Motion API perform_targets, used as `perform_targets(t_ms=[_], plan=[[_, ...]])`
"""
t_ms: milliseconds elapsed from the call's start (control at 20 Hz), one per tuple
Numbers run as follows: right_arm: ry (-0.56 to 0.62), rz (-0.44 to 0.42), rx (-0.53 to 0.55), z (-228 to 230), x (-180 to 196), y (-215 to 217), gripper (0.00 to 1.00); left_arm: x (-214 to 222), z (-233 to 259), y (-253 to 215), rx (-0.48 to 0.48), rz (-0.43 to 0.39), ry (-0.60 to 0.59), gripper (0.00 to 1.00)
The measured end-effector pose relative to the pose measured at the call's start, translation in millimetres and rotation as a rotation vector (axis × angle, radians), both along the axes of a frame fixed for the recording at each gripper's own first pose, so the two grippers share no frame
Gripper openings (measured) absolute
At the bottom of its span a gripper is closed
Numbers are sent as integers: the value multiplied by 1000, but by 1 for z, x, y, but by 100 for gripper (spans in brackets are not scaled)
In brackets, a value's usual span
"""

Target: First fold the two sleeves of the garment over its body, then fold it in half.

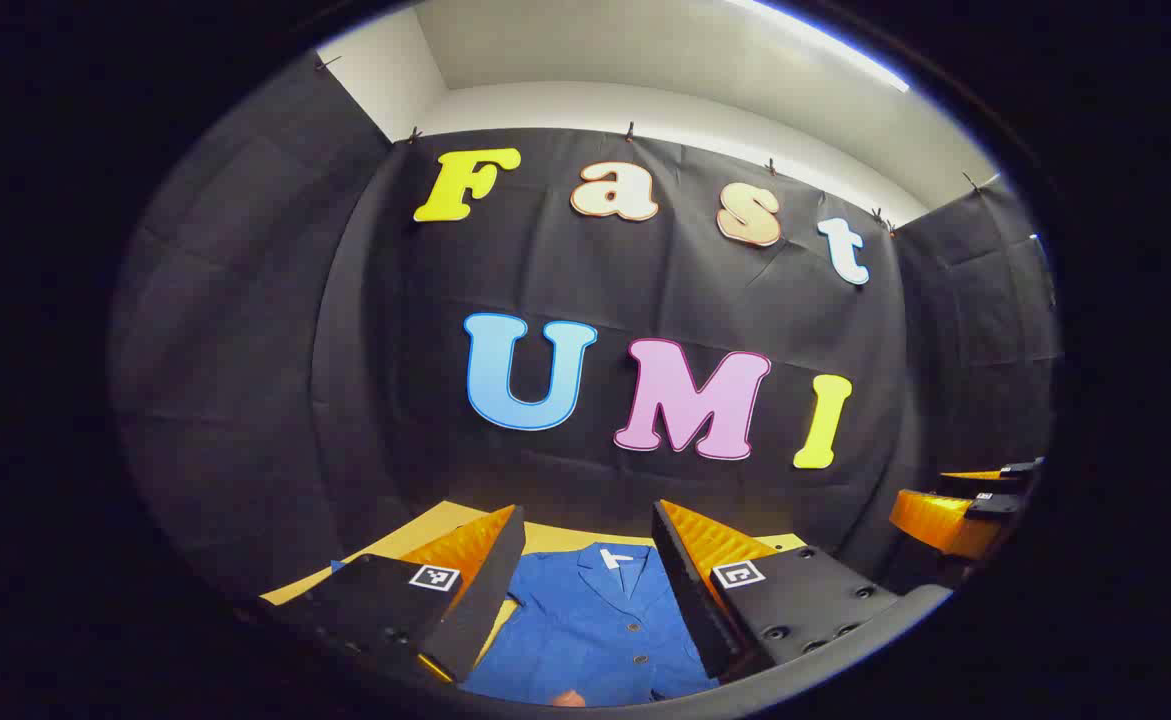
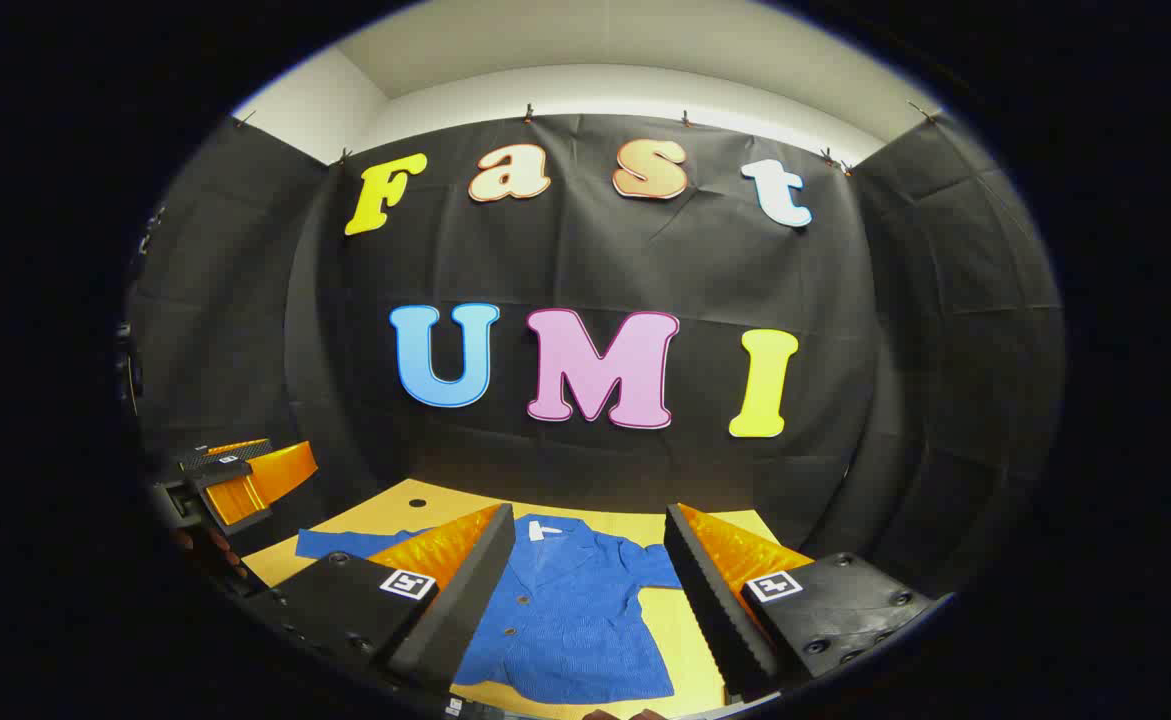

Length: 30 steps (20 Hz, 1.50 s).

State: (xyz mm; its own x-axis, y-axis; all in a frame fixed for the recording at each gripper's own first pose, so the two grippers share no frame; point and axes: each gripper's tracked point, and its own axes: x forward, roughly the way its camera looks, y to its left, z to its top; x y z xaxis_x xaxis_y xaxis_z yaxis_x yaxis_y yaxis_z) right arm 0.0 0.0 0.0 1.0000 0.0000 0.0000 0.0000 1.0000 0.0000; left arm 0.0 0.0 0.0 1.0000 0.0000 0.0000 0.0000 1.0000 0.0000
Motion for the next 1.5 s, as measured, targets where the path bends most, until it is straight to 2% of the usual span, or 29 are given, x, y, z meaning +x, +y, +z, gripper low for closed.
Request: perform_targets(t_ms=[250,300,400,450,500,550,600,650,700,800,900,950,1100,1150,1350,1500], plan=[[-6,-63,-1,4,4,-36,96,-4,15,-2,44,-17,-36,74],[-8,-74,-1,7,4,-42,92,-4,17,-2,48,-17,-46,74],[-25,-98,-8,14,4,-54,92,-6,23,0,57,-18,-65,74],[-38,-107,-16,19,4,-58,100,-6,25,-1,56,-27,-73,74],[-50,-115,-30,24,5,-63,100,-6,25,-2,51,-32,-75,75],[-56,-125,-42,26,6,-67,92,-6,25,-1,41,-31,-75,75],[-60,-129,-51,29,7,-69,100,-5,24,2,27,-27,-72,75],[-68,-129,-56,32,6,-70,100,-4,23,3,12,-24,-68,74],[-76,-129,-57,35,6,-71,92,-3,21,2,1,-26,-63,74],[-77,-132,-52,35,6,-74,100,-1,19,-2,0,-38,-55,74],[-40,-140,-51,26,5,-80,100,4,18,2,26,-30,-42,75],[-36,-143,-56,25,4,-82,96,6,21,2,28,-31,-47,75],[-45,-162,-77,29,1,-92,96,8,24,-4,29,-37,-59,74],[-45,-164,-75,28,0,-95,92,10,26,-4,29,-36,-62,74],[-39,-197,-54,29,1,-108,92,8,24,-10,25,-46,-60,75],[-47,-204,-42,35,1,-111,96,8,22,-9,24,-46,-57,74]])
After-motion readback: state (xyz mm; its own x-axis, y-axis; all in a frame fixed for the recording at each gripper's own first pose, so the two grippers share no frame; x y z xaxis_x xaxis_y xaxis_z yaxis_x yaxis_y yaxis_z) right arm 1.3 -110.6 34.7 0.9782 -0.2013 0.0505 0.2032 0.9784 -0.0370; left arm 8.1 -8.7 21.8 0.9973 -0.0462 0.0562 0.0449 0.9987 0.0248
